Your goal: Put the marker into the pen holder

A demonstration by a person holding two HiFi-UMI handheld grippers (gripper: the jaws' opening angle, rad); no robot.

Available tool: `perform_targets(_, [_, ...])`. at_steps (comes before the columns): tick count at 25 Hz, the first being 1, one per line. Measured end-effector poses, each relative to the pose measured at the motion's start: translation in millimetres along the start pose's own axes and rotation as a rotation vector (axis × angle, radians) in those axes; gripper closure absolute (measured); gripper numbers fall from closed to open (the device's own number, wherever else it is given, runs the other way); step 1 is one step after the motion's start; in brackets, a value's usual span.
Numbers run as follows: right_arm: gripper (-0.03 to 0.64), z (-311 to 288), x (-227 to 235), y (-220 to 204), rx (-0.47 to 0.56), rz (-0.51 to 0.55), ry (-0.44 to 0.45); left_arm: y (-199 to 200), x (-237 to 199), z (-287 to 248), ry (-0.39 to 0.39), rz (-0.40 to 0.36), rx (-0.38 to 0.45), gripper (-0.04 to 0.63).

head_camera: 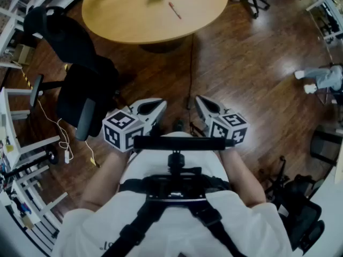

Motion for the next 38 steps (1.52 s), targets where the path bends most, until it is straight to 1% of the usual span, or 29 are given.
perform_targets(3, [0.623,7.4,5.5,9.7,0.013,0.095,-0.050,6.9,0.7,-5.0,0.018,0.033,0.033,0.598])
perform_targets(6, [0.623,10.9,13.4,16.6,0.021,0.148,-0.073,11.4,0.4,-8.3,0.042,0.057,0.059,0.598])
perform_targets(12, [0.623,7.2,26.6,18.8,0.017,0.144,-0.076,9.1,-0.3,-11.4,0.065,0.069,0.054,0.598])
perform_targets(18, [0.623,4.9,36.2,21.9,0.012,0.143,-0.076,16.9,1.7,-20.9,0.061,0.051,0.059,0.598])
perform_targets(23, [0.623,-7.7,40.3,30.0,0.006,0.143,-0.078,22.1,-9.2,-23.5,0.062,0.052,0.062,0.598])
perform_targets(27, [0.623,-29.2,39.1,43.0,-0.003,0.138,-0.088,30.7,-34.9,-26.4,0.043,0.068,0.059,0.598])
perform_targets(30, [0.621,-53.1,40.8,56.1,-0.009,0.136,-0.100,44.9,-64.0,-33.3,0.018,0.065,0.051,0.598])
perform_targets(32, [0.623,-70.9,46.7,67.2,-0.016,0.127,-0.121,56.5,-87.1,-41.5,-0.003,0.064,0.032,0.598])
perform_targets(34, [0.621,-88.4,52.9,83.3,-0.015,0.113,-0.143,75.1,-108.1,-50.0,-0.030,0.060,0.020,0.598])
perform_targets(38, [0.621,-127.4,56.8,129.5,-0.003,0.095,-0.175,124.3,-150.6,-59.8,-0.075,0.037,-0.003,0.598])
Point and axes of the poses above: the fingertips, and each gripper's own axes: z backward along the fingers, x to its right, y out of its top, the point moved 8 cm from there along z, backward along the fingers, and after that the axes turned 3 degrees about -x, right-handed, at the moved point
